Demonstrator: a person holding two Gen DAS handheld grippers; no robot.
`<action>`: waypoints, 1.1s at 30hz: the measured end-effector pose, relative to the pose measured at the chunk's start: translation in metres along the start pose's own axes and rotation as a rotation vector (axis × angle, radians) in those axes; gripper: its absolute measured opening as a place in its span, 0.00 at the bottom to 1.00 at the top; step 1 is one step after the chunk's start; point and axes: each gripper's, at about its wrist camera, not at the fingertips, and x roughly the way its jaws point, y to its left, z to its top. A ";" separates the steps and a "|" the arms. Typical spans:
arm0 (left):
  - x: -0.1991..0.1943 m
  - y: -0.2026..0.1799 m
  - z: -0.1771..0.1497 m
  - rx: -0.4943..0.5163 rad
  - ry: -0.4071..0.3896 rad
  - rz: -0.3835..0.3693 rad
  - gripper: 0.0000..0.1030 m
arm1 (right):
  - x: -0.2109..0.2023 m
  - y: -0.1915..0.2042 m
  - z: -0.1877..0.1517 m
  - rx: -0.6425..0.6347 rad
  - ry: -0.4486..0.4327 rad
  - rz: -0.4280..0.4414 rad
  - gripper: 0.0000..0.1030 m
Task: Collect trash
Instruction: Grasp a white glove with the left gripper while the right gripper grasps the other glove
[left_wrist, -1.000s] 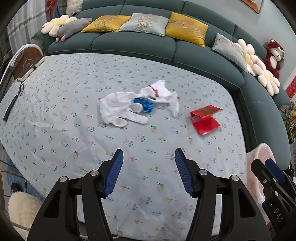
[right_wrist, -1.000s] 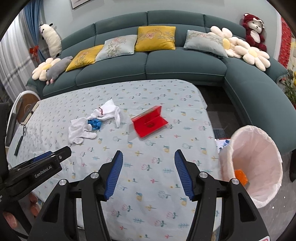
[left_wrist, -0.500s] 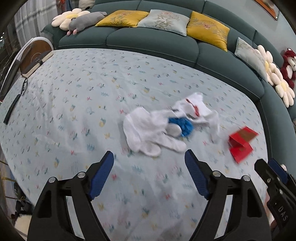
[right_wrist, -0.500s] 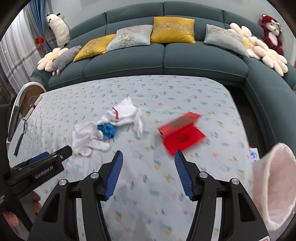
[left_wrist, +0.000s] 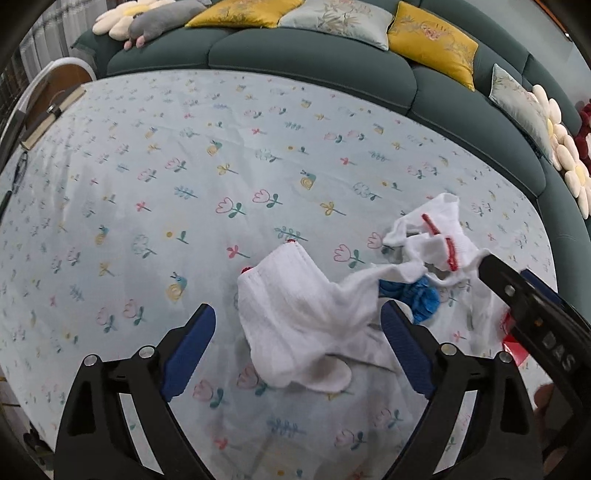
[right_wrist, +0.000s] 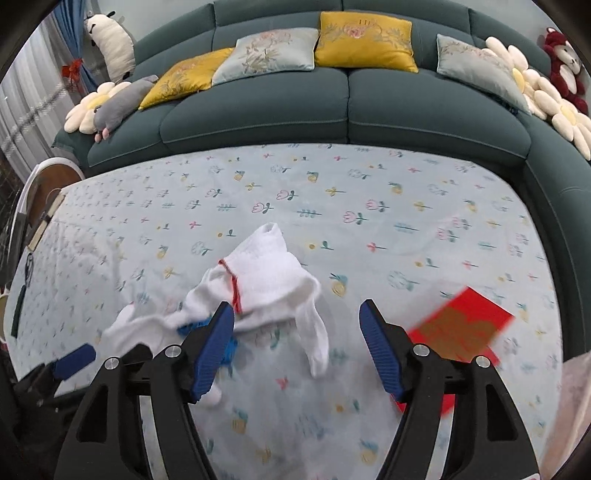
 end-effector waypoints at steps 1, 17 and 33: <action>0.003 0.002 0.000 -0.003 0.005 -0.004 0.81 | 0.006 0.001 0.002 0.003 0.007 0.002 0.65; 0.007 -0.014 -0.016 0.070 0.060 -0.092 0.18 | 0.032 0.013 -0.019 -0.042 0.051 0.022 0.22; -0.044 -0.049 -0.128 0.128 0.158 -0.128 0.15 | -0.056 -0.045 -0.145 0.057 0.113 0.038 0.19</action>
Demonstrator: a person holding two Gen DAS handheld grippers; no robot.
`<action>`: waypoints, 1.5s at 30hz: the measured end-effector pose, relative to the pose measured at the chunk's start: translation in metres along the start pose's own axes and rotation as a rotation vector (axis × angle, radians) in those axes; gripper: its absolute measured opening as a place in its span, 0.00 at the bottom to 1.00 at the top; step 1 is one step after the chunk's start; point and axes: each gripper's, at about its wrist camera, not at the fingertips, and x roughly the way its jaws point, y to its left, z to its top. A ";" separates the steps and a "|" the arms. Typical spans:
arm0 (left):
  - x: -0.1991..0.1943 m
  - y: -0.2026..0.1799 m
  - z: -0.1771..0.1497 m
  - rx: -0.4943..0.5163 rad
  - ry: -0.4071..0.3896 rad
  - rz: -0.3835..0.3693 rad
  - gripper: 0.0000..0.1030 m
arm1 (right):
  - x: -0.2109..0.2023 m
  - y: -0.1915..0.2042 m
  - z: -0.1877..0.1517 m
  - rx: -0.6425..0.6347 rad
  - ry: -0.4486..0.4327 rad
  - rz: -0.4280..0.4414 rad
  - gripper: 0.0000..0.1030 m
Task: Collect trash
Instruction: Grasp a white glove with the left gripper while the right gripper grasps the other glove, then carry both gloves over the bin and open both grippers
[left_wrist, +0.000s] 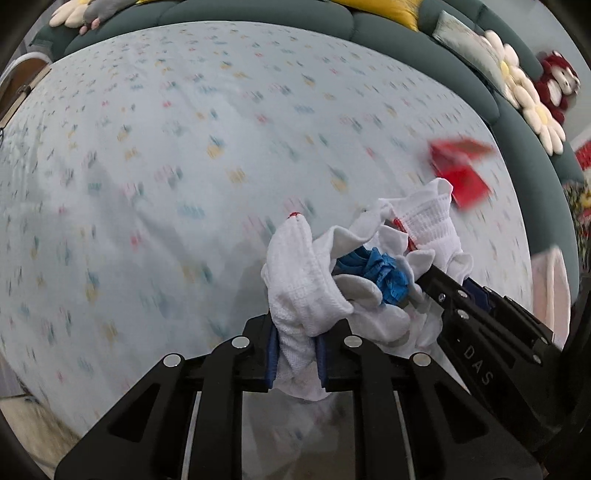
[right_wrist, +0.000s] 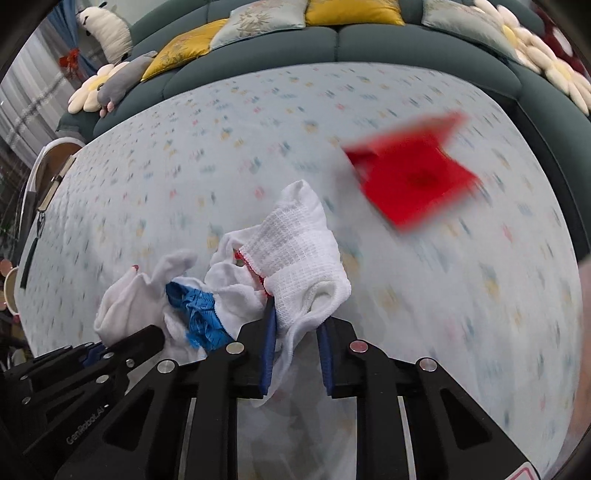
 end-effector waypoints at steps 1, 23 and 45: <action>-0.002 -0.005 -0.009 0.002 0.008 -0.007 0.15 | -0.005 -0.006 -0.008 0.009 0.003 -0.002 0.19; -0.110 -0.142 -0.034 0.207 -0.169 -0.124 0.13 | -0.175 -0.129 -0.046 0.164 -0.270 -0.116 0.16; -0.128 -0.277 -0.044 0.423 -0.198 -0.214 0.13 | -0.240 -0.224 -0.065 0.298 -0.377 -0.219 0.17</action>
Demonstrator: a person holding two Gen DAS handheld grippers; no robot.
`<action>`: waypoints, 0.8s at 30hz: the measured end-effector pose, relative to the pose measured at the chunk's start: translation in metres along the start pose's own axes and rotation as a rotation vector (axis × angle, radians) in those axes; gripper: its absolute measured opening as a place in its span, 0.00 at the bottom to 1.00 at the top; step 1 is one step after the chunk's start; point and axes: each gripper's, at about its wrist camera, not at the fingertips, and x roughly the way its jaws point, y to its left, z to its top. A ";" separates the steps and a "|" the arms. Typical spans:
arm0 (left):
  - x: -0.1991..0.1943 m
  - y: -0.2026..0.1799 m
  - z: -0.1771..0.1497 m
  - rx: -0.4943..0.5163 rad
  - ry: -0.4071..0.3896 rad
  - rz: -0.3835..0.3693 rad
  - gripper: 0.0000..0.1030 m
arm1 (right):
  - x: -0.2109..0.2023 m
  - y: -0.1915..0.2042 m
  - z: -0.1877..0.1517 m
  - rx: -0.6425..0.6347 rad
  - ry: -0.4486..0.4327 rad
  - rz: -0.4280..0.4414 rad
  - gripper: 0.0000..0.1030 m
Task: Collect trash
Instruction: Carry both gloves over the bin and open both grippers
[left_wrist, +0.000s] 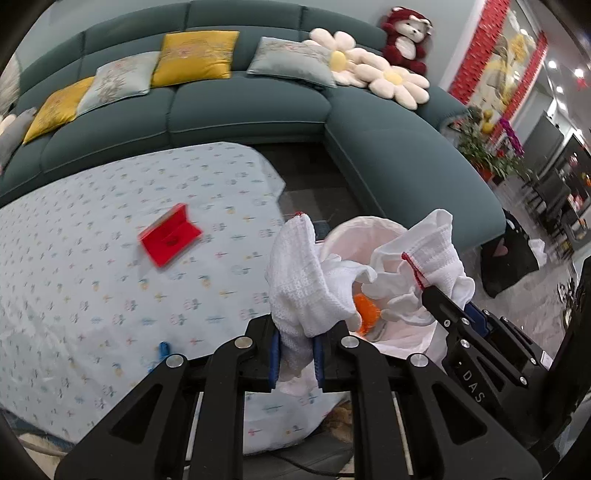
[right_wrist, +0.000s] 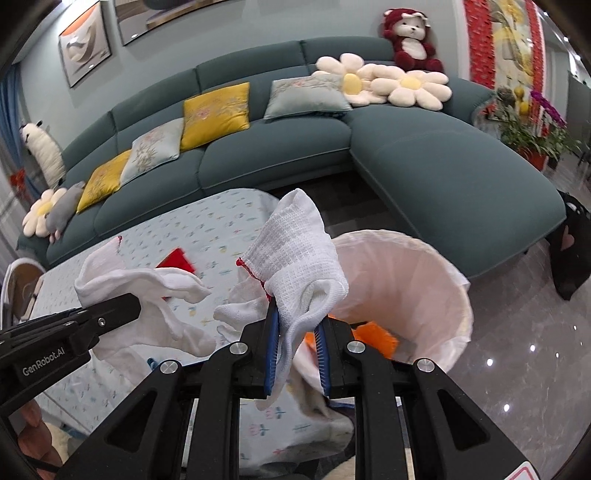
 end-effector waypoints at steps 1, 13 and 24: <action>0.002 -0.005 0.001 0.008 0.003 -0.004 0.13 | 0.001 -0.005 0.001 0.009 0.000 -0.007 0.17; 0.037 -0.054 0.014 0.064 0.050 -0.061 0.13 | 0.008 -0.052 0.005 0.075 0.006 -0.063 0.17; 0.064 -0.085 0.028 0.083 0.072 -0.106 0.14 | 0.019 -0.085 0.007 0.122 0.017 -0.100 0.17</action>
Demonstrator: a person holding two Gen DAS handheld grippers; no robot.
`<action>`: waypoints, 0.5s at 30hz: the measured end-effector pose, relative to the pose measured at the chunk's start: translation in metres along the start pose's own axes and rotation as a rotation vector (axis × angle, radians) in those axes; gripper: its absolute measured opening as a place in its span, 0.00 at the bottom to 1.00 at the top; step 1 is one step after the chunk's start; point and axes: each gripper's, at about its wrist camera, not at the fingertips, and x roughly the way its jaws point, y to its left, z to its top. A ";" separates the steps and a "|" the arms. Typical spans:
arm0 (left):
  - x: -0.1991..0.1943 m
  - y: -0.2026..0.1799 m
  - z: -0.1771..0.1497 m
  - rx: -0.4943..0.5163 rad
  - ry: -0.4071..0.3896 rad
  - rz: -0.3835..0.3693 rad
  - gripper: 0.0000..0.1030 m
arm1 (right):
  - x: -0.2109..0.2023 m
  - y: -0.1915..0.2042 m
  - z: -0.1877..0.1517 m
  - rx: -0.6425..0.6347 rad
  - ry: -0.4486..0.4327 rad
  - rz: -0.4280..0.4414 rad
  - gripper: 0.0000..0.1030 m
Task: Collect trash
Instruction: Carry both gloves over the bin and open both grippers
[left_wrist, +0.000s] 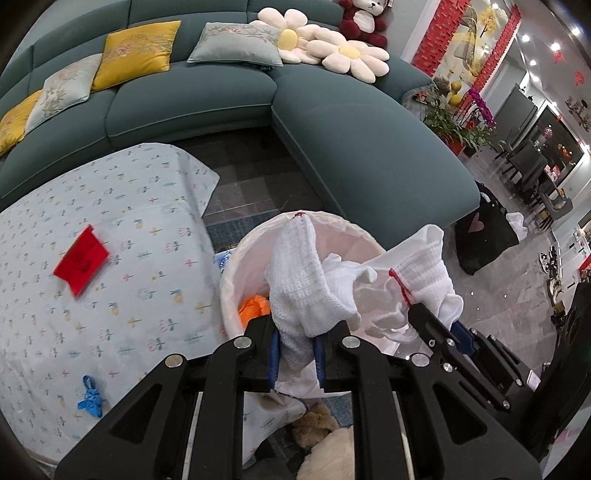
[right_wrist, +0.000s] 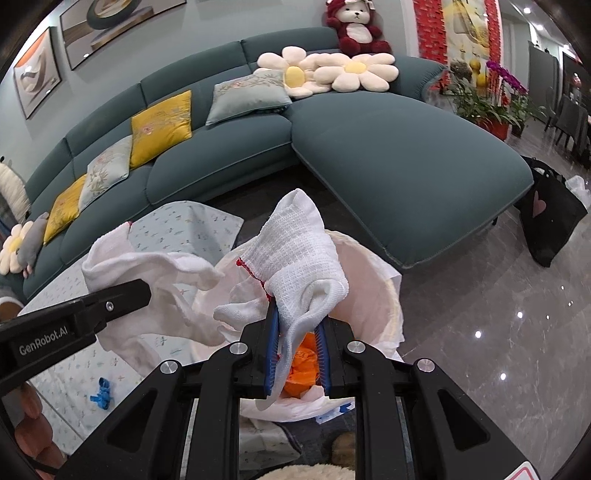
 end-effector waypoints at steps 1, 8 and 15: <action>0.002 -0.002 0.001 -0.001 0.000 -0.002 0.15 | 0.000 -0.001 0.001 0.002 0.000 -0.001 0.17; 0.010 -0.006 0.006 -0.012 -0.005 0.003 0.25 | 0.007 -0.007 0.007 0.000 -0.002 -0.007 0.17; 0.011 -0.003 0.007 -0.031 -0.009 -0.007 0.35 | 0.009 -0.006 0.007 0.001 -0.003 -0.003 0.18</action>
